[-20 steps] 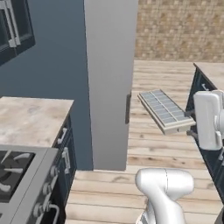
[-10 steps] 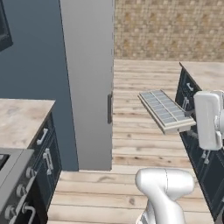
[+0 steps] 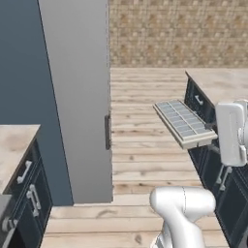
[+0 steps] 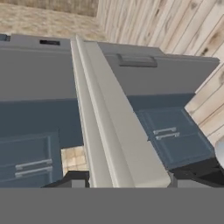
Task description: The ice cube tray has been filled with water. Take the tray and place it in the freezer to make ice. Close the freezer door after placing the tray.
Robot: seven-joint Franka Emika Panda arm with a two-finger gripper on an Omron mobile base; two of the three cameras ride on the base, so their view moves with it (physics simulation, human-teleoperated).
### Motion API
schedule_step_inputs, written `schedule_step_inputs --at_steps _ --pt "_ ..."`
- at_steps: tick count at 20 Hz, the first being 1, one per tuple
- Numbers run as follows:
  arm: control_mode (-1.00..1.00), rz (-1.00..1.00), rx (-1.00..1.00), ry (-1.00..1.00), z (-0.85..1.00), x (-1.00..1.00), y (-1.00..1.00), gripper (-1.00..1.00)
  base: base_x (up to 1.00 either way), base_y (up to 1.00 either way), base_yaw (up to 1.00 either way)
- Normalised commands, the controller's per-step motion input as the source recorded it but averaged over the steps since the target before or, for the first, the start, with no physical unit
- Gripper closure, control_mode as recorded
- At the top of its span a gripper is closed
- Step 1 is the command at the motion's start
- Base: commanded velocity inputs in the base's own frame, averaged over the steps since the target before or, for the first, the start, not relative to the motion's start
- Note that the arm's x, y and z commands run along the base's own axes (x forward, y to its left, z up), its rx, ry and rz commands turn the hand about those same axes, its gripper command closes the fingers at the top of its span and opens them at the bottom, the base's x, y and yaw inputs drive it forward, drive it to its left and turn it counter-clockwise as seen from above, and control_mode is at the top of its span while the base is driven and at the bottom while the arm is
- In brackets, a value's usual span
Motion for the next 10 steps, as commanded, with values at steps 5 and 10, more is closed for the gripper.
schedule_step_inputs --at_steps 5,10 --pt "1.00 0.00 0.00 0.00 0.00 0.00 0.00 1.00 0.97 -0.01 -0.18" --pt "1.00 0.00 0.00 0.00 0.00 0.00 0.00 1.00 1.00 -0.01 -0.11"
